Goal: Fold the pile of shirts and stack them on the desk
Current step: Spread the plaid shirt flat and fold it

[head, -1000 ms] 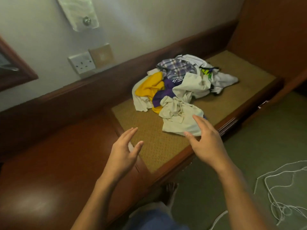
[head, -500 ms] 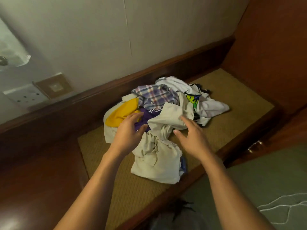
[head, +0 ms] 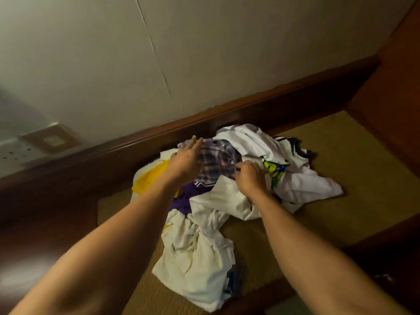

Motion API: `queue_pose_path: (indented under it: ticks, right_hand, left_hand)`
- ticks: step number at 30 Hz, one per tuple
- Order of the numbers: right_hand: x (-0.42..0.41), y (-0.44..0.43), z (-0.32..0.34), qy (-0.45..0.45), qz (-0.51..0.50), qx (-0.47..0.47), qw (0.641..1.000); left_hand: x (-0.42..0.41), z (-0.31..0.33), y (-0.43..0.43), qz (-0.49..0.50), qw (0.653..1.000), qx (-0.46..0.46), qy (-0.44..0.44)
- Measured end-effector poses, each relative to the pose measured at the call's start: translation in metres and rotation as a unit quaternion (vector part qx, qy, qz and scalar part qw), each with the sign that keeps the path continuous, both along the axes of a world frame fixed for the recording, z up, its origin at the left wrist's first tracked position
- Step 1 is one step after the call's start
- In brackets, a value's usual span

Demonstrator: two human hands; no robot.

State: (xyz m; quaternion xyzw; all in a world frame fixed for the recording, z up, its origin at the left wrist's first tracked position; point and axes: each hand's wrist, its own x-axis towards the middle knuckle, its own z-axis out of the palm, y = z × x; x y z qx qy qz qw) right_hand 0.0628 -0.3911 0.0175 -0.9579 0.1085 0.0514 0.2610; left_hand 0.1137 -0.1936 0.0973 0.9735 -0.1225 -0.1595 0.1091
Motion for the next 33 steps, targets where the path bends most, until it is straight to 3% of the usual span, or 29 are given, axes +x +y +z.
queue_pose_path:
  ticks: [4,7,13,19,25,33]
  right_hand:
    - [-0.012,-0.010,-0.006,-0.073,-0.039,0.085,0.993]
    - [-0.019,-0.021,0.018,-0.133,-0.046,0.156,0.978]
    - [0.022,-0.024,0.119,-0.224,-0.011,0.231,0.947]
    - [0.042,0.006,0.202,-0.274,0.090,0.269,0.919]
    - [0.017,0.030,0.174,-0.205,0.086,0.264,0.939]
    - [-0.041,0.087,0.130,-0.126,0.174,0.202,0.956]
  left_hand:
    - [0.010,-0.006,0.001,-0.011,0.998,0.039,-0.040]
    - [0.006,0.013,0.019,0.009,0.996,-0.002,-0.087]
    - [-0.005,0.099,0.064,0.069,0.964,-0.120,-0.229]
    - [-0.033,0.154,0.142,0.132,0.929,-0.064,-0.339]
    - [-0.109,0.132,0.198,0.274,0.912,-0.149,-0.265]
    - [-0.203,0.072,0.240,0.404,0.880,-0.193,-0.160]
